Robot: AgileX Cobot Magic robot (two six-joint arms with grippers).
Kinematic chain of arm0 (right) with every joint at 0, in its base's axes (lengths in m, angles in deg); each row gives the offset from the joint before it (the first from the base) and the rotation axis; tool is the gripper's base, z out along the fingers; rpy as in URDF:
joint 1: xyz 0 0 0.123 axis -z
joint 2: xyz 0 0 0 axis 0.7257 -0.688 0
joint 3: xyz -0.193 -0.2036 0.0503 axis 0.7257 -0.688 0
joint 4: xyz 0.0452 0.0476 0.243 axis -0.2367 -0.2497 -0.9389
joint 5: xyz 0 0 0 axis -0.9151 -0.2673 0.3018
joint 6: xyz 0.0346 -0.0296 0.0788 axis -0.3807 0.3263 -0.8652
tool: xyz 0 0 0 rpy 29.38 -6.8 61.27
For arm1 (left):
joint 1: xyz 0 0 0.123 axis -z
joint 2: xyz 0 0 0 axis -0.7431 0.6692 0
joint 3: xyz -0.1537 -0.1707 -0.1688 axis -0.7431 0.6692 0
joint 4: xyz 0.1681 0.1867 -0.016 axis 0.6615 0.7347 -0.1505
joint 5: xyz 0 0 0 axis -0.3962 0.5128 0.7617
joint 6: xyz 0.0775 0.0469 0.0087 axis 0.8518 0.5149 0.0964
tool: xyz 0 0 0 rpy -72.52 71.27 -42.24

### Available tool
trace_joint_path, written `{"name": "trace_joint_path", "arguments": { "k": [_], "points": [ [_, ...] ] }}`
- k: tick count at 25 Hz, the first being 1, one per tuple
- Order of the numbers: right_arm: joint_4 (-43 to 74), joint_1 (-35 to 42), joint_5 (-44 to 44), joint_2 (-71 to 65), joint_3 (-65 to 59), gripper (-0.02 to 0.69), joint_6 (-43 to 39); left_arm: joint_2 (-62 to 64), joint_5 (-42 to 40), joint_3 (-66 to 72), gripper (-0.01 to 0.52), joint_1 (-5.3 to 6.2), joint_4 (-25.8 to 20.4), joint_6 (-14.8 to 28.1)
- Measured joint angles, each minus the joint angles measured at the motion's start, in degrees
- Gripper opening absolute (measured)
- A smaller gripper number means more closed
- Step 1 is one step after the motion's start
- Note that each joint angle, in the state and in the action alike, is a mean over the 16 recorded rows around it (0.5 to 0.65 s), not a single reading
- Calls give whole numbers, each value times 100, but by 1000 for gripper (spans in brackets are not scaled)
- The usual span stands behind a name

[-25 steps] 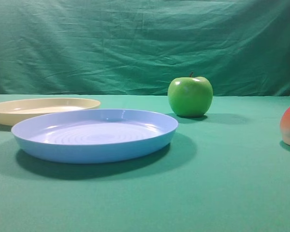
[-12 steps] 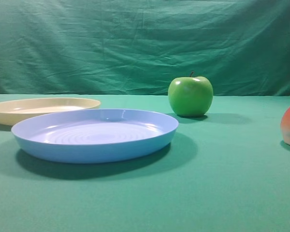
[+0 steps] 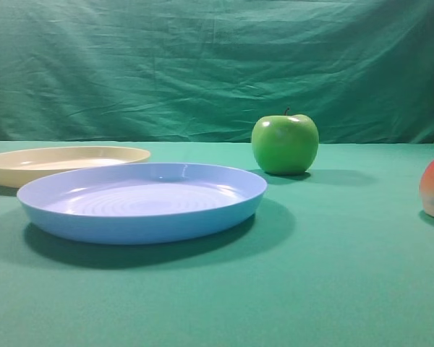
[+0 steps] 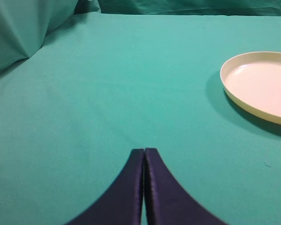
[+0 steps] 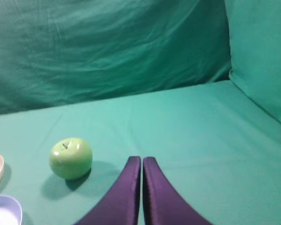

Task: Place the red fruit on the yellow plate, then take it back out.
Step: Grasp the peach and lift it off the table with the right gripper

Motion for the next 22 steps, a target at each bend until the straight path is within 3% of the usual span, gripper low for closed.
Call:
{"name": "trace_joint_path", "arguments": {
  "k": [12,15,22],
  "points": [
    [-128,-604,1171,-1957,966,25,819,0,0,0,0,0,0,0],
    [-200,-726,1184,-2464,1023,94,1087,0,0,0,0,0,0,0],
    [-456,-843,853,-3521,1042,368,1750,0,0,0,0,0,0,0]
  ]
}}
